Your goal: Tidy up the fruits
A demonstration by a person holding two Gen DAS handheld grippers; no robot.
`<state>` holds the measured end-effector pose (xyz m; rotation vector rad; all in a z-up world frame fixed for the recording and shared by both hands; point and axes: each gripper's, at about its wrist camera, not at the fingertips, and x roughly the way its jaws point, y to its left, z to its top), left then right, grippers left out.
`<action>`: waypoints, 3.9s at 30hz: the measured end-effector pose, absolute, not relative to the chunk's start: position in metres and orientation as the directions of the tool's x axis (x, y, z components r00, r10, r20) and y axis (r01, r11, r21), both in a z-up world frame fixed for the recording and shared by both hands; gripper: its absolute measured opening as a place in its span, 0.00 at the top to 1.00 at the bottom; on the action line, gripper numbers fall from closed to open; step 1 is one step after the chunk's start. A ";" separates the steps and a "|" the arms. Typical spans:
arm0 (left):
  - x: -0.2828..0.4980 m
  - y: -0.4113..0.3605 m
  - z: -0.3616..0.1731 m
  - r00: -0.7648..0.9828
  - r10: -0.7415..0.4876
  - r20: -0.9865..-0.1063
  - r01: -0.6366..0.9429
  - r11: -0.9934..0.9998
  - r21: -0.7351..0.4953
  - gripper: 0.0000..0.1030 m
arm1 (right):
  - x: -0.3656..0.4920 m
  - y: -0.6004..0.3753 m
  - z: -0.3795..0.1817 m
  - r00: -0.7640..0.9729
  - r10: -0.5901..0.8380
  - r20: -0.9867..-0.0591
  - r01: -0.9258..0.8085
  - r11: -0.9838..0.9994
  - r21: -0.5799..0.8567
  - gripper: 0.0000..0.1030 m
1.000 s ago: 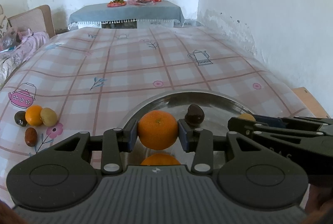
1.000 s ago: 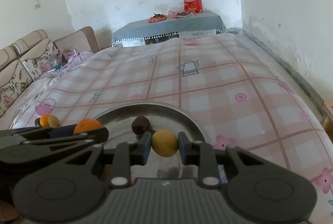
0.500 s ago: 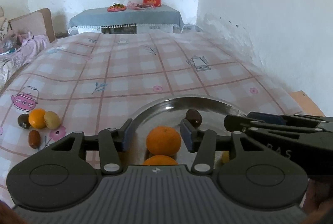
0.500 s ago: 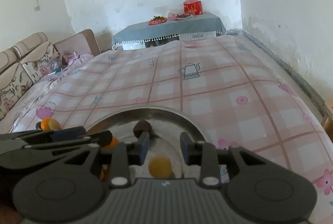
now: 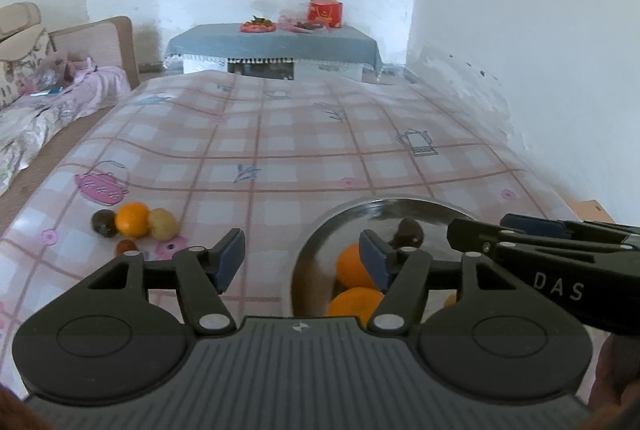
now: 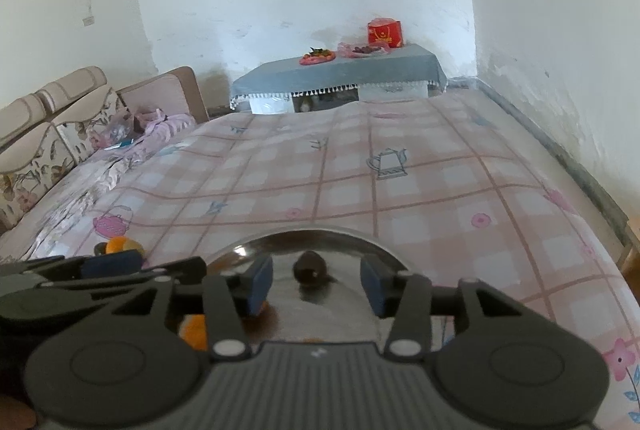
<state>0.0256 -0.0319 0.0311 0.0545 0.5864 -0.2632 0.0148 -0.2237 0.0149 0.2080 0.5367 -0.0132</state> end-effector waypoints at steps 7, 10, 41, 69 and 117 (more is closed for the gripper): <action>0.019 -0.016 0.031 0.812 -0.196 -0.550 0.219 0.975 -0.024 0.25 | 0.013 -0.208 0.019 0.858 0.066 -0.509 0.030 0.983 0.179 0.50; 0.017 -0.010 0.032 0.816 -0.186 -0.547 0.203 0.979 -0.029 0.25 | 0.013 -0.200 0.020 0.857 0.081 -0.509 0.013 0.984 0.178 0.50; 0.050 0.035 0.021 0.830 -0.057 -0.556 0.026 0.998 -0.063 0.29 | 0.034 -0.118 0.015 0.824 0.212 -0.526 -0.137 0.975 0.178 0.44; 0.119 0.040 -0.014 0.783 -0.033 -0.621 0.031 0.999 -0.014 0.69 | 0.065 -0.116 0.005 0.800 0.245 -0.547 -0.148 0.965 0.214 0.36; 0.097 0.077 -0.004 0.804 0.024 -0.595 -0.069 0.996 -0.054 0.80 | 0.145 -0.057 -0.015 0.674 0.338 -0.657 -0.381 0.921 0.083 0.76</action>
